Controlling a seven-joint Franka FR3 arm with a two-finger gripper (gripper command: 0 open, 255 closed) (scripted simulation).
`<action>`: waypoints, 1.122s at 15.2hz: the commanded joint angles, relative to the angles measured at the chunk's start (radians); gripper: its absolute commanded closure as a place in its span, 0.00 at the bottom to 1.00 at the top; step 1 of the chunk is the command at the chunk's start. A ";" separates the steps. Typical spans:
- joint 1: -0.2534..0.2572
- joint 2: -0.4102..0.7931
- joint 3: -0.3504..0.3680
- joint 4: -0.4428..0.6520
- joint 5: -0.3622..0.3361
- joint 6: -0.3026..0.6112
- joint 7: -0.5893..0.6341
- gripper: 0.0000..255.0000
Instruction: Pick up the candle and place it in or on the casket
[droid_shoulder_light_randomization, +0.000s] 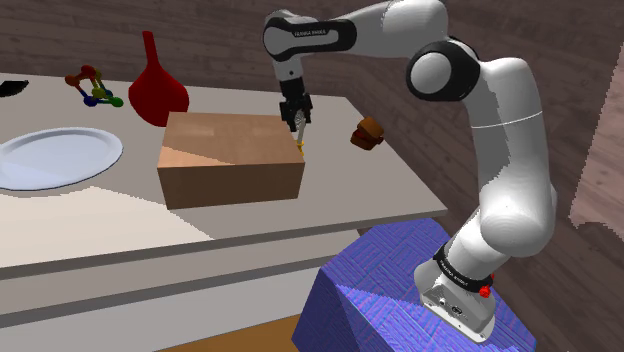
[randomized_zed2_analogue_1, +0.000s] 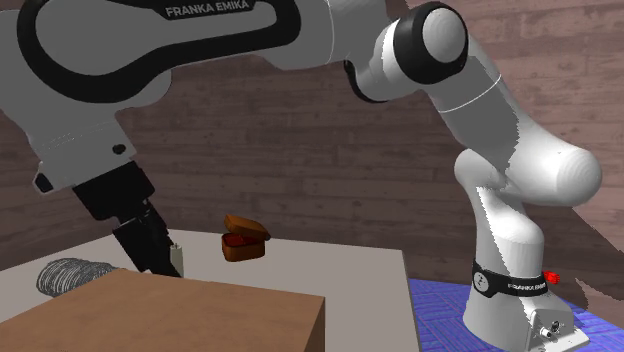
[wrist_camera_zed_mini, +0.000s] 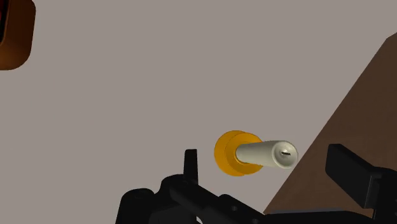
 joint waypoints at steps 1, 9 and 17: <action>-0.001 0.000 0.002 -0.065 0.000 0.077 0.004 0.00; -0.005 -0.020 0.001 -0.142 0.000 0.134 0.006 0.00; 0.012 -0.068 0.010 -0.220 0.008 0.161 0.035 1.00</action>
